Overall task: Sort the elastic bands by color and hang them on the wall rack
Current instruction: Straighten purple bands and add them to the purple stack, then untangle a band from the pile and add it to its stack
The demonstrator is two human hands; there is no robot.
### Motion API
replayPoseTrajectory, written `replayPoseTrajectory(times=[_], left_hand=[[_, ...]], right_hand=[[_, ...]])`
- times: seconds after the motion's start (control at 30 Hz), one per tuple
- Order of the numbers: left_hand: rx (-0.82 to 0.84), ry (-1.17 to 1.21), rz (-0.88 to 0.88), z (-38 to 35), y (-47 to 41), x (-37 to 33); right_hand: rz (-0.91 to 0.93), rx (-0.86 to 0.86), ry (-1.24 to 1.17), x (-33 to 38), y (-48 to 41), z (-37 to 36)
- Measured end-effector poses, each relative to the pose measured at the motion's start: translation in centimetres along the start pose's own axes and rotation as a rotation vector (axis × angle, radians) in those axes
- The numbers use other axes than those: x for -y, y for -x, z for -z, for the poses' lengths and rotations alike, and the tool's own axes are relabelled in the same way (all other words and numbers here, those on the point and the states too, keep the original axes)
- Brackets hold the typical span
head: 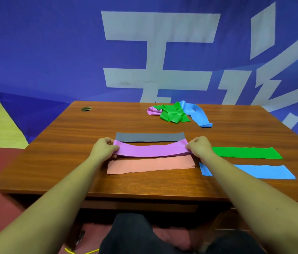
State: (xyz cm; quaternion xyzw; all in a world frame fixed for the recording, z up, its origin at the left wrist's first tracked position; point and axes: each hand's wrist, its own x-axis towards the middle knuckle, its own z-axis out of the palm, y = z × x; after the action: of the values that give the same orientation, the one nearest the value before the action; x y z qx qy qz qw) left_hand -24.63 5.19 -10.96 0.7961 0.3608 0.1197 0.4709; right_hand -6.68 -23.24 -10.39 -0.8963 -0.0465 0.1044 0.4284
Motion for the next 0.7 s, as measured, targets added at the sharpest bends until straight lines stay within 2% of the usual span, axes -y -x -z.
replayPoseTrajectory(times=[0.27,0.53,0.63,0.7], left_hand=[[-0.098,-0.217,-0.06,-0.7,-0.9,0.4],[-0.118,-0.358,-0.196,-1.7,-1.4,2.0],[-0.149,-0.476,-0.305,-2.0,-1.6,1.8],[-0.173,-0.479,-0.362,-2.3,-1.8,0.8]], right_hand=[[0.009,-0.027,0.128,-0.5,-1.3,-1.1],[0.258,-0.068,0.327,-2.0,-1.3,-1.8],[0.324,-0.097,0.441,-1.9,-1.4,-1.9],[0.367,-0.112,0.423,-1.4,-1.8,-1.5]])
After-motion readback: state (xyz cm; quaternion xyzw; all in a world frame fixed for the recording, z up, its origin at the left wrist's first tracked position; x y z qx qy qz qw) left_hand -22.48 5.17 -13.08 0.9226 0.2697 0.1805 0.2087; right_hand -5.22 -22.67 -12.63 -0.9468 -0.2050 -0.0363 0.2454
